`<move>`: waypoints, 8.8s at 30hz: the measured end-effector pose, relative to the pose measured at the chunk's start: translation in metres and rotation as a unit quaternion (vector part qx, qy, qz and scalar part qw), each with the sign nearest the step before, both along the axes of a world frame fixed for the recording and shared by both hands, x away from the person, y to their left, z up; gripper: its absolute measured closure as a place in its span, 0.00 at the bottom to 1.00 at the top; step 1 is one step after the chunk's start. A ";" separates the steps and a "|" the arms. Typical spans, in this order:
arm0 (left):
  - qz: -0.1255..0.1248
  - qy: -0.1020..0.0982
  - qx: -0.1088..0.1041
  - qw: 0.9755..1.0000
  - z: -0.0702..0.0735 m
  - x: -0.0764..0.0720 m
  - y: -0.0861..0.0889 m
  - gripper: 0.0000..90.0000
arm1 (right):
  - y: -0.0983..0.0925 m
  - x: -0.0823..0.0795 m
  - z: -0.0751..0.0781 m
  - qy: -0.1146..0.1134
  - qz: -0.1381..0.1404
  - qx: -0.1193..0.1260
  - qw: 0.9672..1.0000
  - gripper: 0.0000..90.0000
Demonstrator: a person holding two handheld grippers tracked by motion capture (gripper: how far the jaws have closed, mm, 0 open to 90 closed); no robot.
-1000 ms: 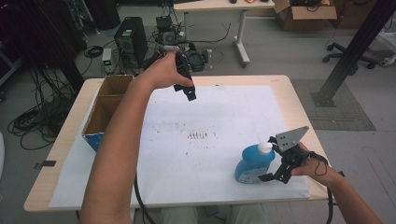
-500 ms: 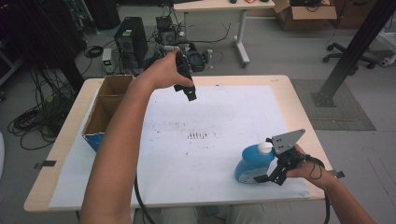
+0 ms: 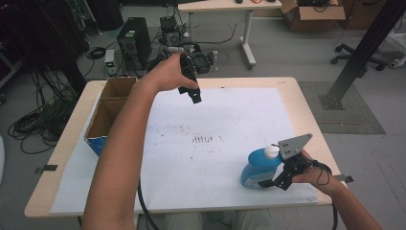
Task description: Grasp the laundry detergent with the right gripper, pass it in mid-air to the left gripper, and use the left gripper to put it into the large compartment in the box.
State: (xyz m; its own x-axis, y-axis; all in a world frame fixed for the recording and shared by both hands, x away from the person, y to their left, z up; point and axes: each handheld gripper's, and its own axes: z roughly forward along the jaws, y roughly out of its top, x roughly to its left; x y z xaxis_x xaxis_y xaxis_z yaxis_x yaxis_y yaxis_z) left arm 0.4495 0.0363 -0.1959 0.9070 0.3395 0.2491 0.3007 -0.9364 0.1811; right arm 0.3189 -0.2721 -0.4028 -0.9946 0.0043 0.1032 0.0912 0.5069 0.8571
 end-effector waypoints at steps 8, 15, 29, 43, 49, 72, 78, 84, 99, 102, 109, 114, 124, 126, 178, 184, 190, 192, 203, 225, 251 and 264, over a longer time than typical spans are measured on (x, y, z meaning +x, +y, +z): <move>0.001 0.000 -0.002 1.000 -0.001 0.000 0.000 0.09 | -0.001 0.000 0.001 0.000 0.000 0.001 1.000 0.21; 0.001 0.001 -0.003 1.000 0.000 0.000 -0.001 0.09 | -0.001 0.000 0.001 -0.004 -0.001 0.003 1.000 0.28; -0.001 0.001 0.000 1.000 0.000 0.000 -0.001 0.09 | -0.002 -0.001 0.001 -0.013 -0.004 0.002 1.000 0.39; 0.000 0.000 -0.002 1.000 0.001 -0.001 0.000 0.09 | -0.004 0.000 0.001 -0.021 -0.013 0.006 1.000 0.46; 0.001 -0.001 -0.002 1.000 0.001 -0.002 0.000 0.09 | -0.004 -0.001 0.001 -0.030 -0.012 0.004 0.999 0.47; -0.013 -0.012 -0.010 1.000 0.014 -0.020 0.006 0.09 | -0.006 0.000 0.041 -0.021 -0.049 0.009 0.999 0.49; -0.018 -0.015 -0.023 0.999 0.022 -0.031 0.008 0.09 | -0.002 0.001 0.065 -0.020 -0.062 0.003 0.998 0.49; -0.021 -0.026 -0.038 0.999 0.029 -0.040 0.013 0.10 | 0.003 0.002 0.084 -0.031 -0.062 -0.004 0.998 0.49; -0.043 -0.019 -0.053 0.997 0.044 -0.072 0.018 0.09 | 0.027 0.007 0.129 -0.026 -0.052 -0.038 0.998 0.49; -0.051 -0.011 -0.058 0.997 0.044 -0.078 0.016 0.09 | 0.032 0.008 0.134 -0.025 -0.046 -0.039 0.998 0.49; -0.070 0.006 -0.068 0.995 0.042 -0.086 0.012 0.09 | 0.045 0.010 0.142 -0.023 -0.034 -0.046 0.998 0.49; -0.088 0.019 -0.080 0.993 0.043 -0.094 0.010 0.09 | 0.055 0.013 0.143 -0.024 -0.029 -0.054 0.998 0.49; -0.118 0.044 -0.084 0.989 0.040 -0.105 0.005 0.09 | 0.073 0.019 0.141 -0.028 -0.017 -0.063 0.997 0.49; -0.122 0.049 -0.087 0.987 0.040 -0.106 0.004 0.09 | 0.075 0.021 0.141 -0.031 -0.015 -0.066 0.997 0.49; -0.168 0.072 -0.069 0.981 0.034 -0.116 -0.026 0.09 | 0.133 0.025 0.144 -0.045 0.013 -0.107 0.993 0.49; -0.170 0.073 -0.068 0.980 0.031 -0.115 -0.031 0.09 | 0.137 0.026 0.145 -0.045 0.012 -0.113 0.993 0.49; -0.171 0.073 -0.067 0.980 0.028 -0.114 -0.033 0.09 | 0.138 0.025 0.146 -0.044 0.012 -0.110 0.993 0.49; -0.172 0.074 -0.067 0.980 0.029 -0.114 -0.034 0.09 | 0.138 0.025 0.148 -0.048 0.012 -0.107 0.993 0.49; -0.180 0.074 -0.071 0.978 0.028 -0.114 -0.037 0.17 | 0.137 0.025 0.149 -0.046 0.011 -0.109 0.993 0.49; -0.183 0.076 -0.075 0.977 0.025 -0.113 -0.034 0.31 | 0.139 0.025 0.147 -0.045 0.013 -0.107 0.993 0.49; -0.182 0.081 -0.073 0.977 0.024 -0.116 -0.038 0.42 | 0.134 0.025 0.145 -0.049 0.016 -0.108 0.993 0.49; -0.138 0.082 -0.067 0.985 0.032 -0.116 -0.031 0.42 | 0.107 0.025 0.140 -0.034 -0.008 -0.089 0.995 0.20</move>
State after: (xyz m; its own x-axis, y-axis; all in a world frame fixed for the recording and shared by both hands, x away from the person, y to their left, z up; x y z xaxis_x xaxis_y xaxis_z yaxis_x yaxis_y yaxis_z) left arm 0.3337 0.0050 -0.1639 0.9936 0.0939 0.0624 0.0731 -0.9578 0.2781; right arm 0.3443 -0.1646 -0.2630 -0.9990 0.0323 0.0314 0.0448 0.6502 0.7584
